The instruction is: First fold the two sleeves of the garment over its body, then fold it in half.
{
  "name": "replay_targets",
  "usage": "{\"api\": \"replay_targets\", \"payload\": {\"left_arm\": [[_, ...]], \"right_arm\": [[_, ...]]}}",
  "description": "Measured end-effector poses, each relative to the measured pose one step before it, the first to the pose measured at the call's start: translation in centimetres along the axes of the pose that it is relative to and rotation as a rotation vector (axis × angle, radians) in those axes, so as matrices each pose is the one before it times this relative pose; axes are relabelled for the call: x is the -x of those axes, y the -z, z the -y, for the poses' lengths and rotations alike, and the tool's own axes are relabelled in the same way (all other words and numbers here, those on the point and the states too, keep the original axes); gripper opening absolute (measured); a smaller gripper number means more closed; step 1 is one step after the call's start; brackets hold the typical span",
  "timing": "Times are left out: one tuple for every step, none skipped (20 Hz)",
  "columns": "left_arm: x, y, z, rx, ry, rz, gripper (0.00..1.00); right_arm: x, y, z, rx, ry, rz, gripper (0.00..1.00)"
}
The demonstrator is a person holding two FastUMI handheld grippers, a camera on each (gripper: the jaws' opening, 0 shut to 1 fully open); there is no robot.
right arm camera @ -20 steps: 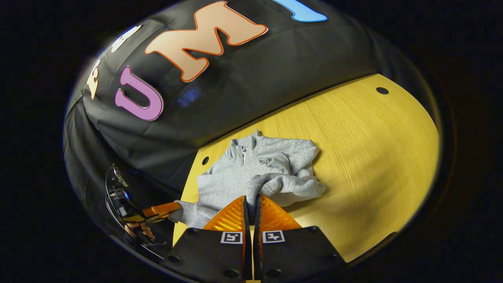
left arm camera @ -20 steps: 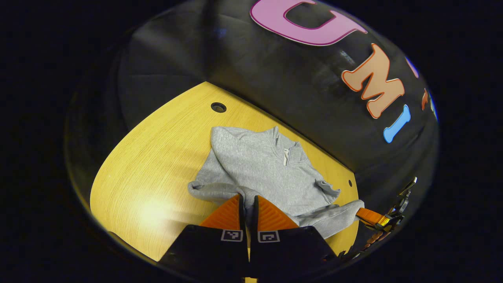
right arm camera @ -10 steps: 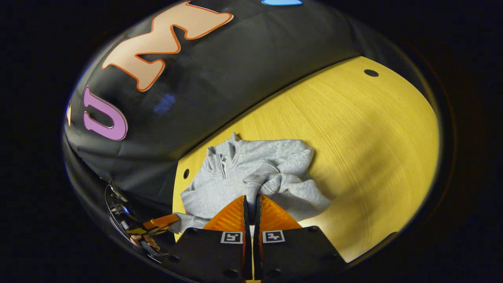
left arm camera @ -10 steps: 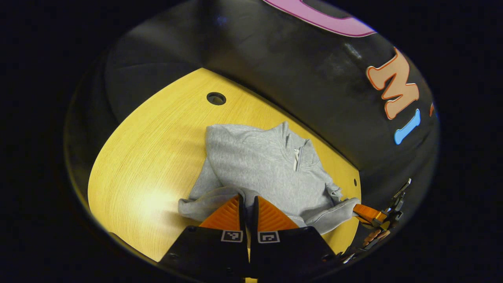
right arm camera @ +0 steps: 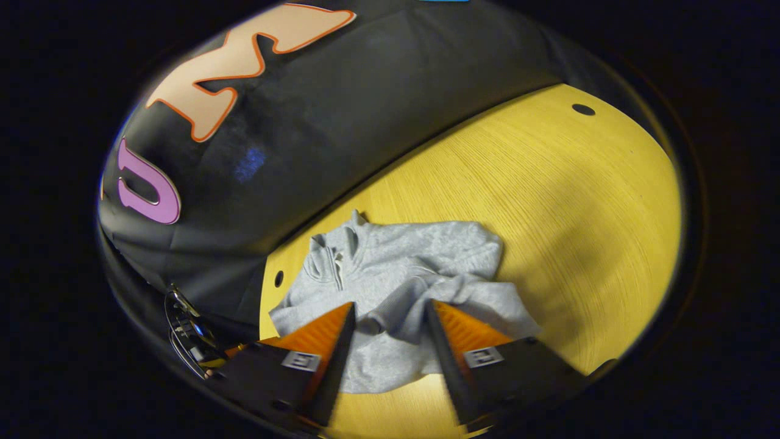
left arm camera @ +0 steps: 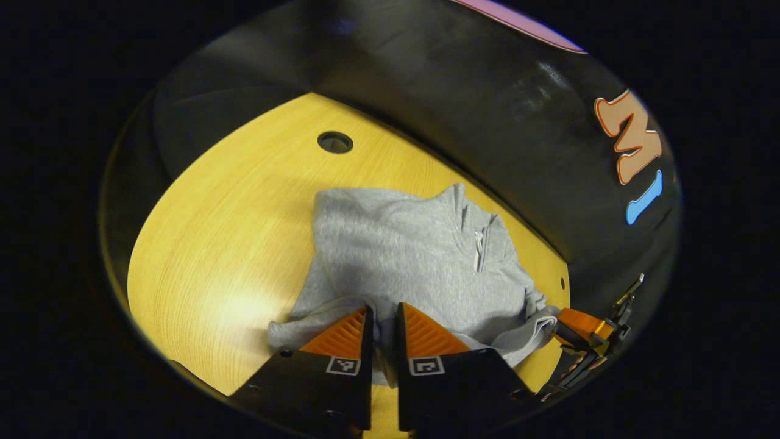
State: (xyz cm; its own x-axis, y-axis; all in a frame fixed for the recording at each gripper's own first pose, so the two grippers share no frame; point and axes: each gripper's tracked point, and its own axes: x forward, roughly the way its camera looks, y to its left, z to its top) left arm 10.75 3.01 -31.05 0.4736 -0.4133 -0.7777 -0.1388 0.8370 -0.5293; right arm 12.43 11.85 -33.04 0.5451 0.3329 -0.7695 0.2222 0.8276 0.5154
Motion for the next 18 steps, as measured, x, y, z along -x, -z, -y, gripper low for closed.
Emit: {"api": "replay_targets", "payload": {"left_arm": [[0.182, -0.693, 0.277, -0.00029, 0.00318, 0.03638, 0.16], [0.386, -1.048, 0.056, -0.01012, -0.00679, 0.05123, 0.44], [0.295, -1.440, 0.061, -0.01010, -0.01677, 0.06867, 0.72], [0.492, -1.837, 0.462, -0.01949, 0.00101, 0.06819, 1.00], [0.727, -0.959, 0.132, -0.02647, -0.01303, 0.05193, 0.99], [0.631, -1.103, 0.442, -0.03288, -0.00784, 0.03960, 0.96], [0.661, -0.473, 0.228, -0.03840, -0.01024, 0.02585, 0.96], [0.791, -0.663, 0.241, -0.04944, -0.01509, 0.02720, 0.96], [0.707, -0.564, 0.203, -0.04423, -0.01342, 0.02213, 0.96], [0.902, -0.722, 0.311, -0.04933, -0.01378, 0.03339, 0.96], [1.181, -0.619, 0.454, -0.04859, -0.01377, 0.03437, 0.96], [1.204, -0.646, 0.387, -0.03556, -0.01160, 0.03156, 0.96], [1.331, -0.574, 0.289, -0.02264, -0.00708, 0.02902, 0.96], [1.406, -0.595, 0.244, -0.01623, -0.01034, 0.02635, 0.96], [1.333, -0.465, 0.225, -0.01390, -0.01163, 0.02762, 0.96], [1.386, -0.512, 0.037, -0.01462, -0.01440, 0.02528, 0.96], [1.356, -0.379, -0.016, -0.01704, -0.01788, 0.01956, 0.95], [1.596, -0.048, -0.220, -0.01181, -0.01596, 0.02667, 0.95]], "right_arm": [[0.674, -1.297, 0.270, 0.05291, 0.02794, 0.04475, 0.73], [-0.015, -0.710, 0.798, 0.05927, 0.02893, 0.04530, 0.93], [0.785, -0.698, 0.080, 0.04258, 0.01537, 0.03718, 0.98], [0.605, -0.830, -0.213, 0.02584, -0.00125, 0.03367, 0.98], [0.836, -0.792, -0.132, 0.02369, -0.00053, 0.03111, 0.98], [0.908, -0.653, 0.274, 0.02913, 0.00703, 0.03684, 0.98], [1.069, -1.082, 0.141, 0.03648, 0.00615, 0.04781, 0.98], [1.060, -1.052, -0.018, 0.03530, 0.00243, 0.04776, 0.98], [1.297, -1.045, -0.105, 0.03310, -0.00069, 0.04280, 0.94], [1.320, -1.064, -0.011, 0.03728, -0.00079, 0.04772, 0.99], [1.525, -1.110, 0.128, 0.04394, 0.00220, 0.04938, 0.99], [1.214, -0.917, 0.204, 0.03539, 0.00363, 0.03884, 0.98], [1.268, -0.918, 0.216, 0.03962, 0.00505, 0.04551, 0.98], [1.309, -0.893, 0.375, 0.03150, 0.00306, 0.03766, 0.99], [1.336, -0.755, 0.135, 0.02284, -0.00371, 0.03386, 0.96], [1.312, -0.635, 0.136, 0.01586, -0.00894, 0.02688, 0.99], [1.053, -0.301, 0.113, 0.00850, -0.00930, 0.02022, 0.99], [1.271, -0.417, 0.045, 0.00225, -0.01244, 0.01918, 0.99]]}}
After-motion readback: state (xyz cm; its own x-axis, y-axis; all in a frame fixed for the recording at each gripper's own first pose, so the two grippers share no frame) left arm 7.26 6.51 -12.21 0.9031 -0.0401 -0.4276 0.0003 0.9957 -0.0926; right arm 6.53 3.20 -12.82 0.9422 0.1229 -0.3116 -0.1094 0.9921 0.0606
